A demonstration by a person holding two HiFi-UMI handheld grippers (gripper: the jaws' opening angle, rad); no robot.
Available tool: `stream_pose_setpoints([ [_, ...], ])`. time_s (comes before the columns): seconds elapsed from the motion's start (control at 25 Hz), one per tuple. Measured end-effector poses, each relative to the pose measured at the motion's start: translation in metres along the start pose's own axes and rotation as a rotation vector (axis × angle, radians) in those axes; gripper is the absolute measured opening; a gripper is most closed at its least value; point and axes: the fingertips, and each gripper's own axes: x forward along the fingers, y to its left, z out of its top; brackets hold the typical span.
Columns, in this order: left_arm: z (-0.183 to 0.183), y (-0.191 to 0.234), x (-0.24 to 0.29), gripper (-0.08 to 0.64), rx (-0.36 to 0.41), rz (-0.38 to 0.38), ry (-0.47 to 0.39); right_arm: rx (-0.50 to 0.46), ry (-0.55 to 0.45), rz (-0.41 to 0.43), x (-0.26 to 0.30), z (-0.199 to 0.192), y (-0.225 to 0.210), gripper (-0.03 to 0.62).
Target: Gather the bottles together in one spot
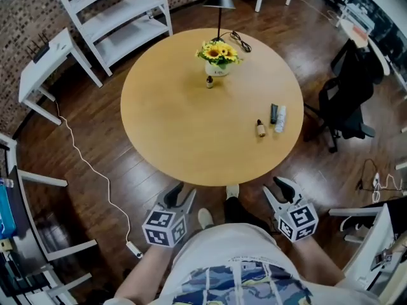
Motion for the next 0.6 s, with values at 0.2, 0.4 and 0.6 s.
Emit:
stream_pose_setpoints([
  [0.2,-0.003,-0.011,-0.005,0.163,-0.008,-0.047,-0.006,-0.007,0.018,-0.007,-0.005,-0.001,0.009,0.176],
  [0.4,-0.001,-0.017,0.003,0.163,0.003,-0.048,-0.010,-0.030,0.046,-0.027,0.004,-0.013,-0.017,0.176],
  [0.6,0.012,-0.017,0.011,0.163,-0.026,-0.024,-0.009,-0.025,0.098,-0.053,0.044,-0.026,-0.062,0.192],
])
